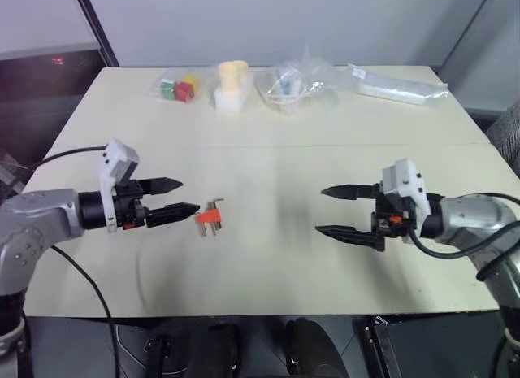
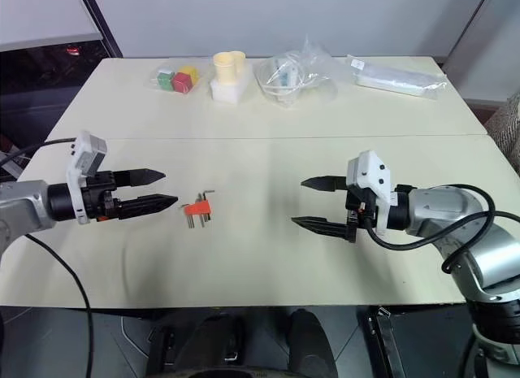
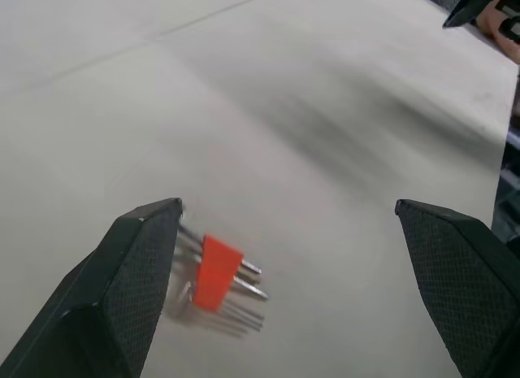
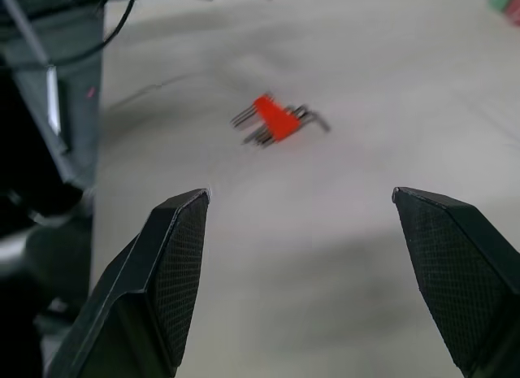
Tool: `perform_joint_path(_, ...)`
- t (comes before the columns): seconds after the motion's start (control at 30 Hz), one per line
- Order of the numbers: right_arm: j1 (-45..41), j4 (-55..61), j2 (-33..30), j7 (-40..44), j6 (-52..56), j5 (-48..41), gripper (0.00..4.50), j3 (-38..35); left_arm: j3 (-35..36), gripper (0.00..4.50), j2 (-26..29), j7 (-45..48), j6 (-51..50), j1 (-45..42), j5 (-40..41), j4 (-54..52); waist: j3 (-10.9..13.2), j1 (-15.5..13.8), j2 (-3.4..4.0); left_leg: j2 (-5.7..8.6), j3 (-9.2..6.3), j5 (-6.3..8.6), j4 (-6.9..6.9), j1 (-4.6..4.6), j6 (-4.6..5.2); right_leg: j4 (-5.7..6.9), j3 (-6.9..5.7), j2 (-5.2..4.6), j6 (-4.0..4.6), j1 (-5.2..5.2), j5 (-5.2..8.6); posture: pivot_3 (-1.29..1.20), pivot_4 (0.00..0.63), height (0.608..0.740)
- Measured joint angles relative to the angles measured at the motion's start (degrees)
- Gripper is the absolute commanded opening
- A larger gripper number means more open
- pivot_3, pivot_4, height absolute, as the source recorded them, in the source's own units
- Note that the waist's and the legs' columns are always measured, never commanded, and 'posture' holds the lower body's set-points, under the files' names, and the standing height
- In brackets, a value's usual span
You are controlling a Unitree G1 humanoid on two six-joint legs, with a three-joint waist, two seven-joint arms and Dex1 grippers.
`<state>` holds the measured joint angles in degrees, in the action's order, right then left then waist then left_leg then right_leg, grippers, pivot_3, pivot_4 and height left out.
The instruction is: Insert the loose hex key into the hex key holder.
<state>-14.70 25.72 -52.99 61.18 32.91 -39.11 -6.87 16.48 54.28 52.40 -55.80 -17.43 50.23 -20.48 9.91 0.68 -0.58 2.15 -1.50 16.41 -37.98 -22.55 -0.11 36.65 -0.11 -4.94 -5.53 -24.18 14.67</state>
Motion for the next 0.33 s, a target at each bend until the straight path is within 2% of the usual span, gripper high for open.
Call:
perform_joint_path(0.13, -0.89, -1.17, -2.01, 2.90, -0.73, 0.24, 3.76, -0.49, 0.62, 4.40, 1.76, 1.24, -0.64, -0.30, 2.07, -0.92, 0.02, -0.11, -0.03, 0.00, 0.00, 0.01, 0.00, -0.05, 0.02, -0.06, -0.02, 0.00, -0.01, 0.00, 0.00, 0.00, 0.150, 0.740)
perform_joint_path(0.33, -0.64, -2.54, -3.81, 6.39, -2.43, 1.53, 3.76, -0.73, 5.70, 4.40, 4.28, 2.29, -2.82, 0.97, 6.81, -2.82, 0.02, -0.15, -0.02, 0.00, 0.00, 0.05, 0.00, -0.09, 0.08, -0.20, -0.03, -0.01, -0.01, 0.04, -0.01, 0.00, 0.150, 0.740)
